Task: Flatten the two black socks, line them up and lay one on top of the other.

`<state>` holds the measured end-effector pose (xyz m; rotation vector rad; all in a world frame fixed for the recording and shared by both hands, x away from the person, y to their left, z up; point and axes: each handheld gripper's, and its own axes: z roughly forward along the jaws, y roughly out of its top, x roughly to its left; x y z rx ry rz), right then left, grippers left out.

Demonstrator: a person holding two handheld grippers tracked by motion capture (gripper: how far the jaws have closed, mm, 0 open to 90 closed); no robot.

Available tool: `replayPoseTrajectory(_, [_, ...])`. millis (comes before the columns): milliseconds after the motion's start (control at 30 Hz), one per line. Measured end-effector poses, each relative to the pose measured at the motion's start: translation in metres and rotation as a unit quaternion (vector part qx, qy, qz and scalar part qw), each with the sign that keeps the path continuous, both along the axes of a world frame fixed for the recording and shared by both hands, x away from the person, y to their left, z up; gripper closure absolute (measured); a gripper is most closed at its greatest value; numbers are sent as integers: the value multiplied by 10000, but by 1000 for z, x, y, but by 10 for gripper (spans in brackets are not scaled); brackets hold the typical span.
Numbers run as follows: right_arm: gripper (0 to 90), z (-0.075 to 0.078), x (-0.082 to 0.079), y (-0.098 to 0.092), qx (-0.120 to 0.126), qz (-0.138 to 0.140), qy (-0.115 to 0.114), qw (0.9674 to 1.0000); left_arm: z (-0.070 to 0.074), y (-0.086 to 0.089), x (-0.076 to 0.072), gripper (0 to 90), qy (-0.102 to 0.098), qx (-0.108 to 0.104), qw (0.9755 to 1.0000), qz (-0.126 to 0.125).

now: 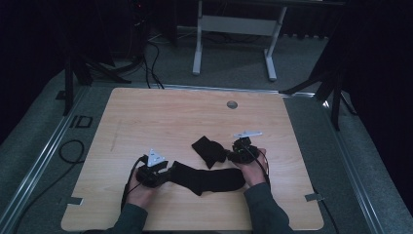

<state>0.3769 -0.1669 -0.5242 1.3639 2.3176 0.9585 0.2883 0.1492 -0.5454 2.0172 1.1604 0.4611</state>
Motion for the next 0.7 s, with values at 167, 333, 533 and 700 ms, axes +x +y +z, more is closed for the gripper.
replayPoseTrajectory(167, [610,-11,8,2,10,-103,266,9996,0,0,0,621,3,-1,10000,1])
replayPoseTrajectory(333, [609,-18,12,7,30,-108,431,9990,0,-1,0,620,2,7,10000,3])
replayPoseTrajectory(533, [645,-22,12,18,-332,16,366,9988,-1,-1,1,620,1,11,10000,3])
replayPoseTrajectory(700, [817,-21,8,29,-688,287,266,9969,-1,-1,0,620,17,24,10000,0])
